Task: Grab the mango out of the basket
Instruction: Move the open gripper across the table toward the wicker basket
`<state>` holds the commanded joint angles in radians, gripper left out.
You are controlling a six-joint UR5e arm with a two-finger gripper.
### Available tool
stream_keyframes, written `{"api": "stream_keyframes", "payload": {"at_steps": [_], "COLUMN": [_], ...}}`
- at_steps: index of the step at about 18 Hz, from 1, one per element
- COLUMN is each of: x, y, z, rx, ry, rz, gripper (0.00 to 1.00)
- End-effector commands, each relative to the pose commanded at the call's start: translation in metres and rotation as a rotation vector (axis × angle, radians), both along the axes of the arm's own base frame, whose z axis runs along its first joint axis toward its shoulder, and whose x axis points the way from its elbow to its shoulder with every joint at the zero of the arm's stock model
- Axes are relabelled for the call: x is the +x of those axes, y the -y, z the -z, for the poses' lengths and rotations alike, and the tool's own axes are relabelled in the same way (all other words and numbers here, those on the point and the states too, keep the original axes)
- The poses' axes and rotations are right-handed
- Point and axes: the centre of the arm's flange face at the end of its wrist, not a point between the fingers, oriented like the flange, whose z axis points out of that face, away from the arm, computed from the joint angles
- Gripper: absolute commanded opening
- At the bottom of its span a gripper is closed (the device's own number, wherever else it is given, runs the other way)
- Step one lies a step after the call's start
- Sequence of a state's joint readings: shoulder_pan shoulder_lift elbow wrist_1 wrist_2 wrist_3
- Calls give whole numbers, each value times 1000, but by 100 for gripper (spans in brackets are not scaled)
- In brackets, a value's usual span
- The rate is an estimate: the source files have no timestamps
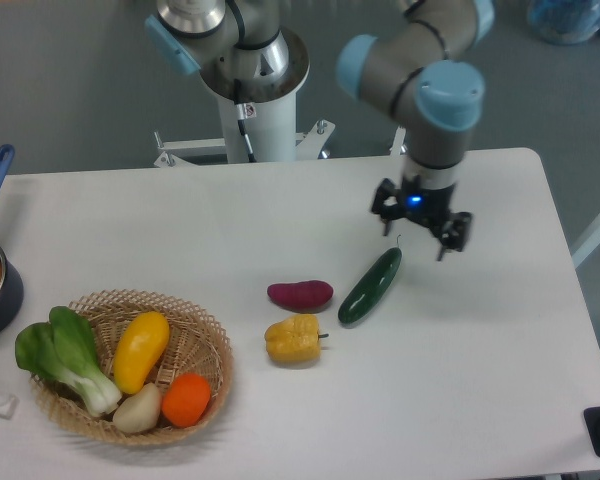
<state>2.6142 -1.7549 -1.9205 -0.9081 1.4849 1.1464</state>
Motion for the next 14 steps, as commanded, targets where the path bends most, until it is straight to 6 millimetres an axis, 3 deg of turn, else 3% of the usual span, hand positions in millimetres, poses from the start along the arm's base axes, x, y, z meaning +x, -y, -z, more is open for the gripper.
{"api": "stream_keyframes", "payload": {"at_steps": [1, 9, 14], "x": [23, 135, 186], "y": [-22, -108, -171], "z": [-2, 1, 5], "rx": [4, 23, 62], "ry": [5, 60, 77], "rz": [-1, -53, -112], "gripper": [100, 100, 100]}}
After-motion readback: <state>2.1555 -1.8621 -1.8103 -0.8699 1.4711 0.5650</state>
